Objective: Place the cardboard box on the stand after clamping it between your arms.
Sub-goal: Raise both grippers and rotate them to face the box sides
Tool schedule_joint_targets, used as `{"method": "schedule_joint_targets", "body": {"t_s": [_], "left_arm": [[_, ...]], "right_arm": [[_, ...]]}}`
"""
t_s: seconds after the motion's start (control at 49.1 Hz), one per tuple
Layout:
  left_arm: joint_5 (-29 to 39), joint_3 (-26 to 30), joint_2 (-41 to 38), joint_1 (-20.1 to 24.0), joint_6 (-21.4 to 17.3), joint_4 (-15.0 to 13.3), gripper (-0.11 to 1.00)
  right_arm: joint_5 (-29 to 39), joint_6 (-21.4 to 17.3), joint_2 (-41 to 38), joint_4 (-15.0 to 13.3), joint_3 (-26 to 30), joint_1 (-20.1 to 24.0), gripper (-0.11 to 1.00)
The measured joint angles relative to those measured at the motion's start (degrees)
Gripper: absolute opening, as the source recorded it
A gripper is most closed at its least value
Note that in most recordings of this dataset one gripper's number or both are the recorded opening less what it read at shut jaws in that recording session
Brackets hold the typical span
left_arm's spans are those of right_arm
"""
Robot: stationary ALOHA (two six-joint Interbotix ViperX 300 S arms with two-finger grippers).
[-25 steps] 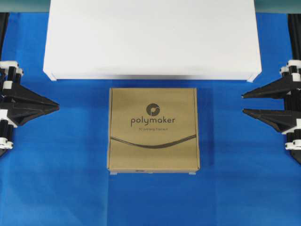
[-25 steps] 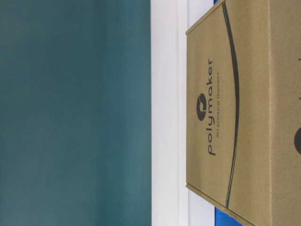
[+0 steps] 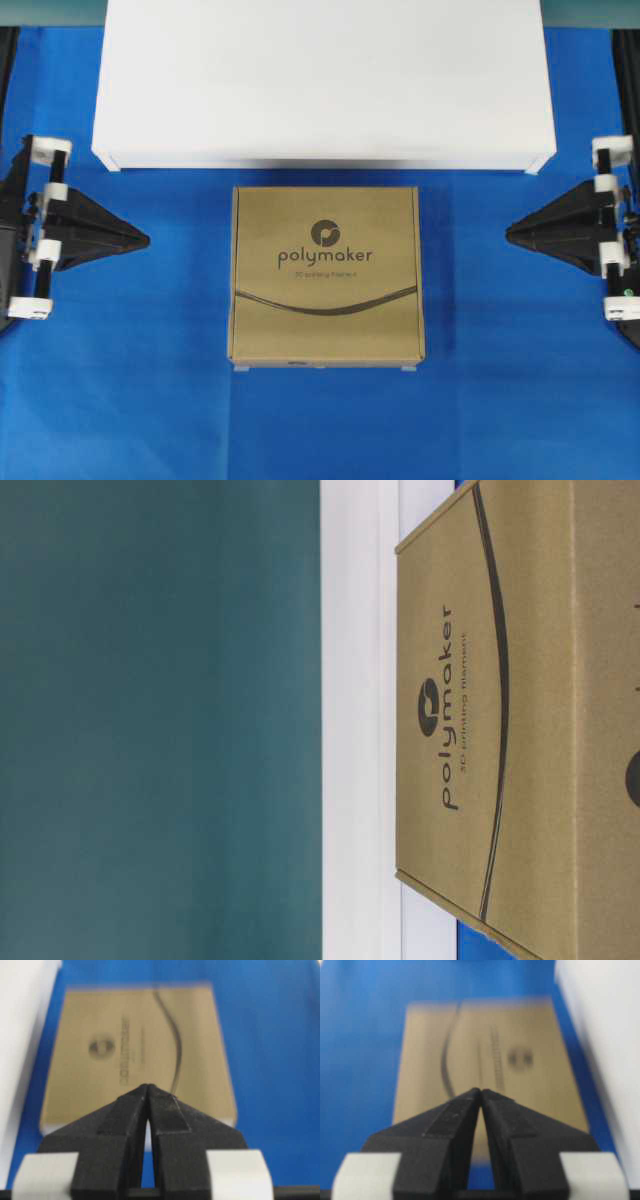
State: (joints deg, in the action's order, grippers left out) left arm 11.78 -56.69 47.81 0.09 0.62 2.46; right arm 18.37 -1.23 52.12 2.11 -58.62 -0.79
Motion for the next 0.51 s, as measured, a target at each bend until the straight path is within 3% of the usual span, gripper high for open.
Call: {"method": "schedule_joint_targets", "body": {"t_s": [0.204,0.509], "left_arm": [[13.18,4.22,-5.19,0.00,-0.44,0.18,0.00],[22.41,7.38,-13.36,0.00,-0.35,0.44,0.00]], "right_arm": [[14.59,0.00,-6.77,0.09,4.04,-0.09,0.00],[24.35,0.00,-16.70,-0.88,6.68,-0.18,0.01]]}}
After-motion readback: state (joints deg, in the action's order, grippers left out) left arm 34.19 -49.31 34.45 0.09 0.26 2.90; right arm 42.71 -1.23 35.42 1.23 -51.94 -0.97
